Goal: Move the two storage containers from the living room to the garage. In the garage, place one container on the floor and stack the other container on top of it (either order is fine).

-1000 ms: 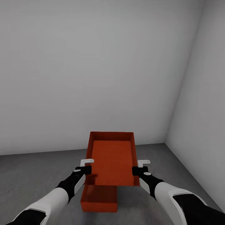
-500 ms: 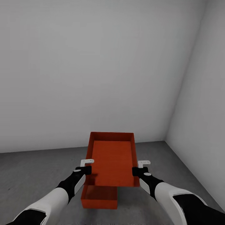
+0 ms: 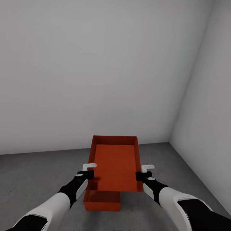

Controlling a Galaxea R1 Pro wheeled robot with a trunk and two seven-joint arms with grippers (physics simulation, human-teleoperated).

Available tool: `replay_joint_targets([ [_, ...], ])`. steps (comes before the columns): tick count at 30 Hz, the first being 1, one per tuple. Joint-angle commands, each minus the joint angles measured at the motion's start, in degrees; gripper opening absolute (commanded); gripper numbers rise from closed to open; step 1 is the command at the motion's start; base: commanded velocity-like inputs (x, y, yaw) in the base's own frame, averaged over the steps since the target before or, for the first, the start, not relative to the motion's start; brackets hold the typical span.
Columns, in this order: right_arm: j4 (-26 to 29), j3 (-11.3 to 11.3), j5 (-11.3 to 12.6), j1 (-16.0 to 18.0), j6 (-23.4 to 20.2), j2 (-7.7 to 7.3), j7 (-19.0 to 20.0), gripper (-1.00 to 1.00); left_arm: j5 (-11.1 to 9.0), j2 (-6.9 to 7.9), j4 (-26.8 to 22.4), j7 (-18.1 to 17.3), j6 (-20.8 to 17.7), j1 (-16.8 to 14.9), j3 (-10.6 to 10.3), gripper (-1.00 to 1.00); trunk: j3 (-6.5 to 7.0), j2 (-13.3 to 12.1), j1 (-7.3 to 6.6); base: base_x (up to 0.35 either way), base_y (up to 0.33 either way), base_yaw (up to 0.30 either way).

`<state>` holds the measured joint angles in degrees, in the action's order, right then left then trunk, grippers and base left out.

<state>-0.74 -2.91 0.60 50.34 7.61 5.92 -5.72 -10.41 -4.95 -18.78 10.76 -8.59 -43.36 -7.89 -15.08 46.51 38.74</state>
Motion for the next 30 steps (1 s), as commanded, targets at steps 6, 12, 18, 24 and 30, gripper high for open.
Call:
replay_joint_targets([
  [6, -0.2, 1.7, 0.9, 0.0, 0.3, -2.32, -3.1, -1.0, 0.8, 0.12, -0.3, 3.7, 3.9, -0.1, 2.3, -1.0, -0.64, 0.1, 0.01, 0.0, 0.0, 0.0],
  [12, -0.2, 1.7, 0.9, 0.0, 0.3, -2.32, -3.1, -1.0, 0.8, 0.12, -0.3, 3.7, 3.9, -0.1, 2.3, -1.0, -1.2, 0.1, 0.01, 0.0, 0.0, 0.0],
  [18, -0.2, 1.7, 0.9, 0.0, 0.3, -2.36, -3.1, -1.0, 0.8, 0.12, -0.3, 3.7, 3.9, -0.1, 2.3, -1.0, -1.76, 0.1, 0.01, 0.0, 0.0, 0.0],
  [24, -0.2, 1.7, 0.9, 0.0, 0.3, -2.37, -3.1, -1.0, 0.8, 0.12, -0.3, 3.7, 3.9, -0.1, 2.3, -1.0, -2.32, 0.1, 0.01, 0.0, 0.0, 0.0],
  [30, -0.2, 1.7, 0.9, 0.0, 0.3, -2.4, -3.1, -1.0, 0.8, 0.12, -0.4, 3.7, 3.9, -0.1, 2.3, -1.0, -2.89, 0.1, 0.01, 0.0, 0.0, 0.0],
])
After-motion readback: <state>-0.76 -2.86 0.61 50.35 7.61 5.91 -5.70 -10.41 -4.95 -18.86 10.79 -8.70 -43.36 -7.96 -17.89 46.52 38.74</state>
